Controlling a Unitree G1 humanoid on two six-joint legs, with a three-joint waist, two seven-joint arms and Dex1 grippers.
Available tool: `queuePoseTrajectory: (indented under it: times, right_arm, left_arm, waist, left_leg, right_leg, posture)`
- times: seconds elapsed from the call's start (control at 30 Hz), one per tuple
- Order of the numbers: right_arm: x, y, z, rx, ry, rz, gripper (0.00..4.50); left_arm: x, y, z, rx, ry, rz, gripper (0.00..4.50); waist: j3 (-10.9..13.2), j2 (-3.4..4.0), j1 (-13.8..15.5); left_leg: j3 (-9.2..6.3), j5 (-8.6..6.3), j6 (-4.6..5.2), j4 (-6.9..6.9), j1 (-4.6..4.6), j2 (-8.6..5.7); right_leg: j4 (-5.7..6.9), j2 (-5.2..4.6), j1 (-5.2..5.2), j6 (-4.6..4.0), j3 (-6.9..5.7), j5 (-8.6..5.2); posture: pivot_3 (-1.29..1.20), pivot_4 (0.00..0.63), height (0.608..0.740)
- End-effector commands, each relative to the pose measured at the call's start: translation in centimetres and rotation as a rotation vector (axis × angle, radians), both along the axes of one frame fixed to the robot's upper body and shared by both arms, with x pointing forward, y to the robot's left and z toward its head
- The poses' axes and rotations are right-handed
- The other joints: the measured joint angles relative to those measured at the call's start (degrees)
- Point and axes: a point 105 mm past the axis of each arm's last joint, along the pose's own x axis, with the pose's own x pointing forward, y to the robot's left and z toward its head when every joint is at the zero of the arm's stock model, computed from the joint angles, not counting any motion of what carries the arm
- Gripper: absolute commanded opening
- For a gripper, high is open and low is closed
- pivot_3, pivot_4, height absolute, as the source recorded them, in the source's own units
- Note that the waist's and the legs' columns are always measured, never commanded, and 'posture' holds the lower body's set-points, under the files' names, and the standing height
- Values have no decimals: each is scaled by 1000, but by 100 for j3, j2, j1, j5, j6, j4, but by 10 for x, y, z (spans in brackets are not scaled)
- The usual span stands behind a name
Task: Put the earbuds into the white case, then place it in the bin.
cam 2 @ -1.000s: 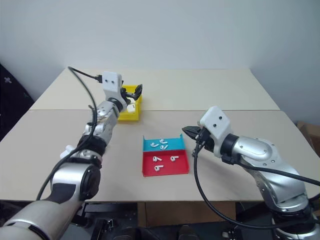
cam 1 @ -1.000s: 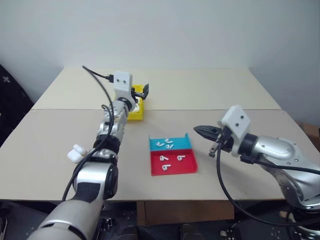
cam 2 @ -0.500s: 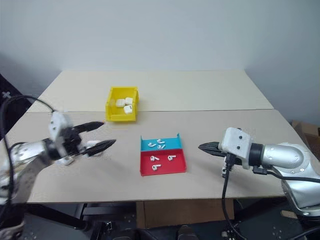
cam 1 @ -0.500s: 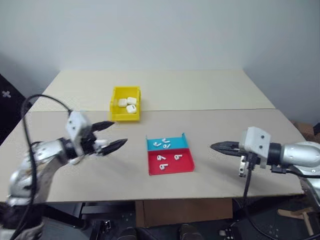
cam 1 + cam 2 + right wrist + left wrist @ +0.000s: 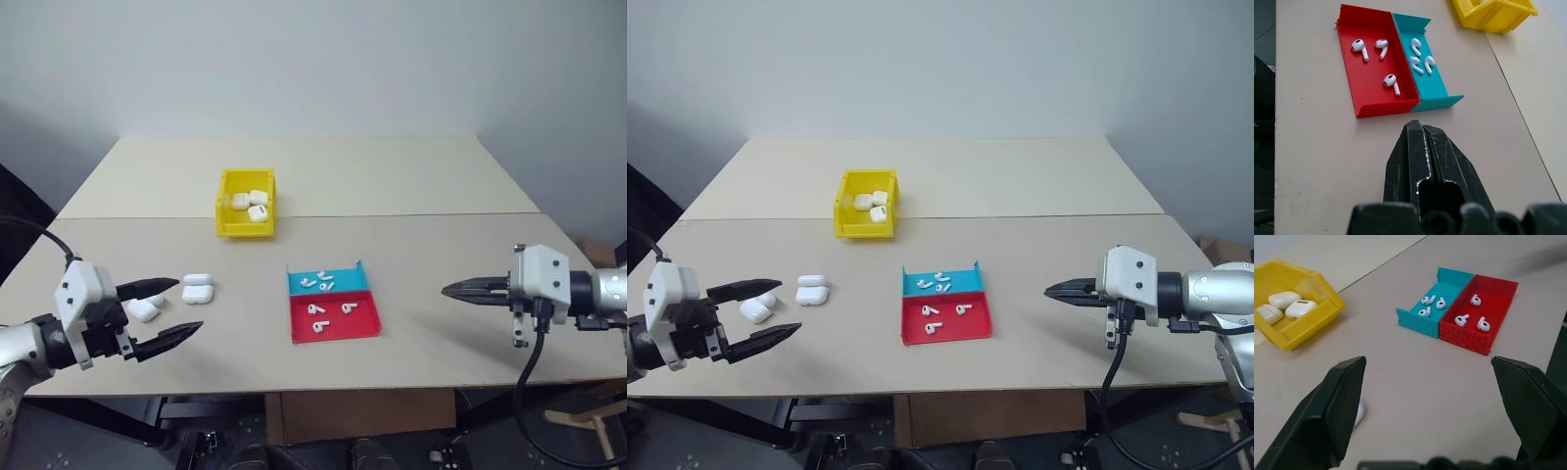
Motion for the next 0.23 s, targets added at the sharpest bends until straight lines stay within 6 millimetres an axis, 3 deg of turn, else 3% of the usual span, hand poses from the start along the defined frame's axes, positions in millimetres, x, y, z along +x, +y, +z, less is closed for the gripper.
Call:
queuePoseTrajectory:
  times: [0.03, 0.23]
  right_arm:
    - [-1, -2, 19, -5, -76, 0, 0]
    - [-1, -1, 21, -3, -83, -4, 0]
  left_arm:
    - [-5, -5, 11, 25, -48, -32, 4455]
    - [-8, -7, 11, 12, -26, -56, 4455]
  waist:
    - [0, 0, 0]
    - [0, 0, -6]
  left_leg:
    - [0, 0, 0, 0, -1, 0]
    - [1, 0, 0, 0, 1, 0]
  right_leg:
    - [0, 0, -1, 4, 0, 2]
    - [1, 0, -1, 3, 0, 2]
  posture:
    - [0, 150, 740]
    - [0, 150, 740]
